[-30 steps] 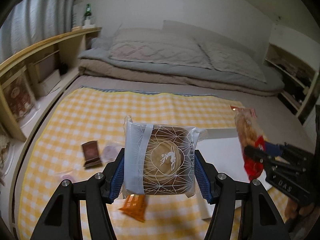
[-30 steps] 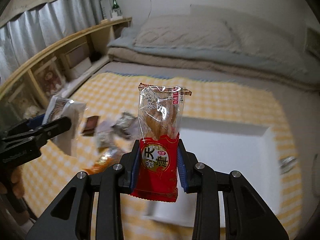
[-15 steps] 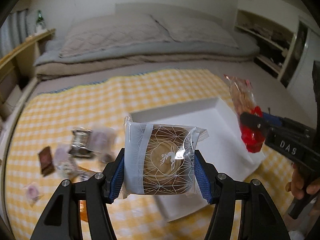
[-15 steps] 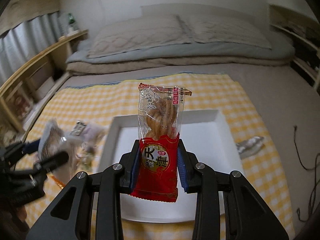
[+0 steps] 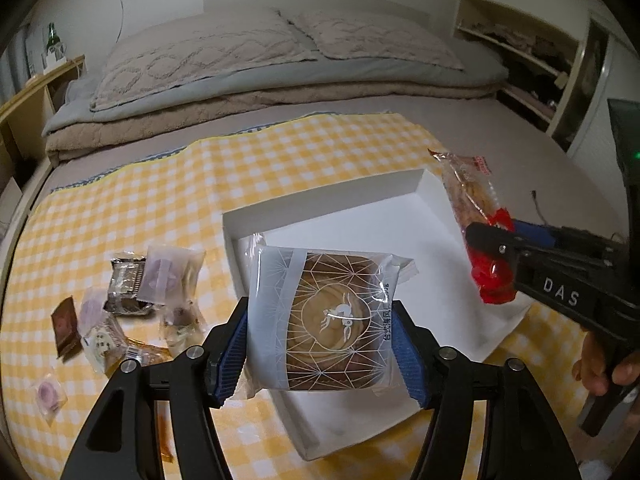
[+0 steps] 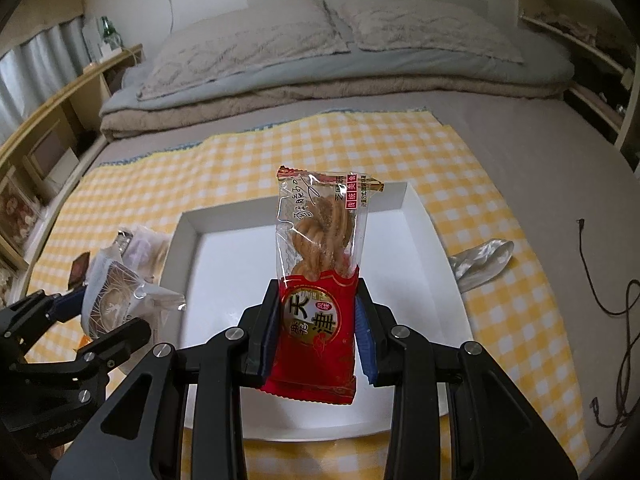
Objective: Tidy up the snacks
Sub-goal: 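Carry both snacks over the white tray and release them inside, then move both tools back toward the remaining snack pile, then grasp the orange snack bag with the right tool while the left grasps the pink ring candy, then carry both snacks to the white tray and release them inside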
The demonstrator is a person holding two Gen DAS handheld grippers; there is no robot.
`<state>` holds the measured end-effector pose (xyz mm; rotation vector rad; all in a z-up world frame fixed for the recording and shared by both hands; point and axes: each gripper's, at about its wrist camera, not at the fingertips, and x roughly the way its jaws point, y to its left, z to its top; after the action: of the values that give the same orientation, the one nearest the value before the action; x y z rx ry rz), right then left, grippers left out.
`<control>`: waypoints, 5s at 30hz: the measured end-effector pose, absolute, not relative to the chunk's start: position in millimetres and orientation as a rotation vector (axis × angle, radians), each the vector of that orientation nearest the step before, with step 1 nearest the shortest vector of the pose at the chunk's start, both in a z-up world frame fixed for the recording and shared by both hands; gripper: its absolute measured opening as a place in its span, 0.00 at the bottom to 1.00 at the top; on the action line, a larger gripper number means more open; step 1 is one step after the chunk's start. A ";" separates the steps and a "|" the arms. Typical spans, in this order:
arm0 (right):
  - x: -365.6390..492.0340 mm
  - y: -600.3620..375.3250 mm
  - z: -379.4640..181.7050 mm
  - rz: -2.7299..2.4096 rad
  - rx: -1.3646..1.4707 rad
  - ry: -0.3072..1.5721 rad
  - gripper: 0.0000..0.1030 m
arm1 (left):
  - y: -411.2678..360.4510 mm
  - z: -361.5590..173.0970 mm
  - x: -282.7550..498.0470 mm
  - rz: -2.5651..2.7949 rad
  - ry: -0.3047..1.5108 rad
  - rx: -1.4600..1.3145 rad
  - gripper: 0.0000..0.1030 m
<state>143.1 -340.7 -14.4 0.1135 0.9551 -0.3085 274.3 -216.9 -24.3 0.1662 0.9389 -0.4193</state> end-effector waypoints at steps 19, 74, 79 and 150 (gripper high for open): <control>142.4 -349.9 -18.3 -0.314 0.163 0.948 1.00 | -208.2 -18.4 254.1 -0.435 0.867 0.215 1.00; 150.4 -215.1 -5.2 -0.100 0.174 0.883 1.00 | 14.7 59.3 193.2 -0.023 0.841 0.103 1.00; 170.7 -177.1 -27.6 -0.051 0.216 0.965 1.00 | 48.6 50.0 209.1 0.047 0.876 0.035 1.00; 197.2 -123.0 10.9 0.003 0.002 0.904 0.33 | 48.4 66.4 211.8 -0.023 0.783 -0.191 0.59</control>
<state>197.2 -123.0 10.9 0.0025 0.9045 0.0032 211.8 48.4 66.4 -0.1907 0.7833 -0.0228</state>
